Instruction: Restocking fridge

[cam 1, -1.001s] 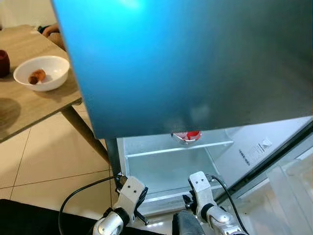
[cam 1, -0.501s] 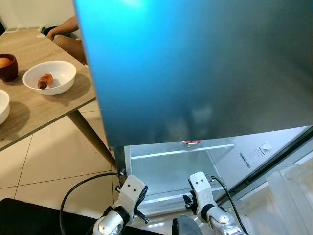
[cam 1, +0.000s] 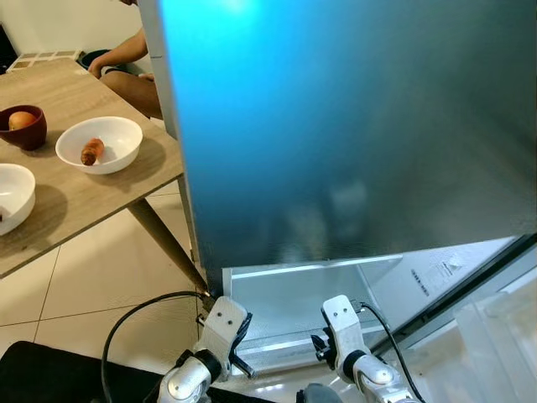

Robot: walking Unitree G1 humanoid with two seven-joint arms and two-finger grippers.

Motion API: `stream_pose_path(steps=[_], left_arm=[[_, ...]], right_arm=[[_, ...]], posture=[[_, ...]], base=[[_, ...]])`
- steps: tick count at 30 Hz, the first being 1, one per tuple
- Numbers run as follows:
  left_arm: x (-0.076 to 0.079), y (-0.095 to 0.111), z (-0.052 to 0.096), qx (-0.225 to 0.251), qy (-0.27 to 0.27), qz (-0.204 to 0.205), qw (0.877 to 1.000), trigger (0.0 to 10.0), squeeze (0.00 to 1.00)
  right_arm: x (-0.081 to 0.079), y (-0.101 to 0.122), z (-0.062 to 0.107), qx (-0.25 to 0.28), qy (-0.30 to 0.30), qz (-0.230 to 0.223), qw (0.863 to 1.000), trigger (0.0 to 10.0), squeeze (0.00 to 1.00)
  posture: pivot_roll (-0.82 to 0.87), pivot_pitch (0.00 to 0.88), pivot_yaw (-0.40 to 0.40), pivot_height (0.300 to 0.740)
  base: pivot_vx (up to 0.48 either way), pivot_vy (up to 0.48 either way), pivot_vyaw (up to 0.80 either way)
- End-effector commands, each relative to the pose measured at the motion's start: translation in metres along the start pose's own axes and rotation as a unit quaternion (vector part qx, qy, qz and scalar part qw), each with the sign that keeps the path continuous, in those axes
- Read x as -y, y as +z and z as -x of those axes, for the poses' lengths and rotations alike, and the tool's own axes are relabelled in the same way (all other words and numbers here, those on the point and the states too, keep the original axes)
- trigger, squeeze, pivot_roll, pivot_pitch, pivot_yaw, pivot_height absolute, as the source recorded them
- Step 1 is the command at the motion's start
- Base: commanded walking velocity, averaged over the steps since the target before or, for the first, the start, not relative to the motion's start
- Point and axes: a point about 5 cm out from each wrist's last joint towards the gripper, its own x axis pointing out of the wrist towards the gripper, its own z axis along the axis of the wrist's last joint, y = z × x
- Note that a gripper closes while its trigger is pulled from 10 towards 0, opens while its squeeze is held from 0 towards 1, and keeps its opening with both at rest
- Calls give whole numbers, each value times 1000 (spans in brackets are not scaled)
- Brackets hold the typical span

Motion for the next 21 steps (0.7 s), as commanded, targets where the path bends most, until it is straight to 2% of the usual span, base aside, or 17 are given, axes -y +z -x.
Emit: stream_pose_path(steps=[1,19,20,21], left_arm=[[2,2,-2,5,-2,1,1000,10000,0],[1,2,-2,6,-1,-1,1000,10000,0],[1,2,-2,5,-2,-2,1000,10000,0],[1,2,-2,5,-2,-3,1000,10000,0]], right_arm=[[-2,-7,2,-12,1,2,1000,10000,0],[-2,-6,2,-9,2,2,1000,10000,0],[-2,-7,3,-7,12,-19,1000,10000,0],[-2,-8,3,-9,12,-16,1000,10000,0]], posture=[[-105,92,-73,686],[-104,94,-72,686],[-104,95,-71,686],[-104,95,-70,696]], base=[[0,0,0],[0,0,0],[0,0,0],[0,0,0]])
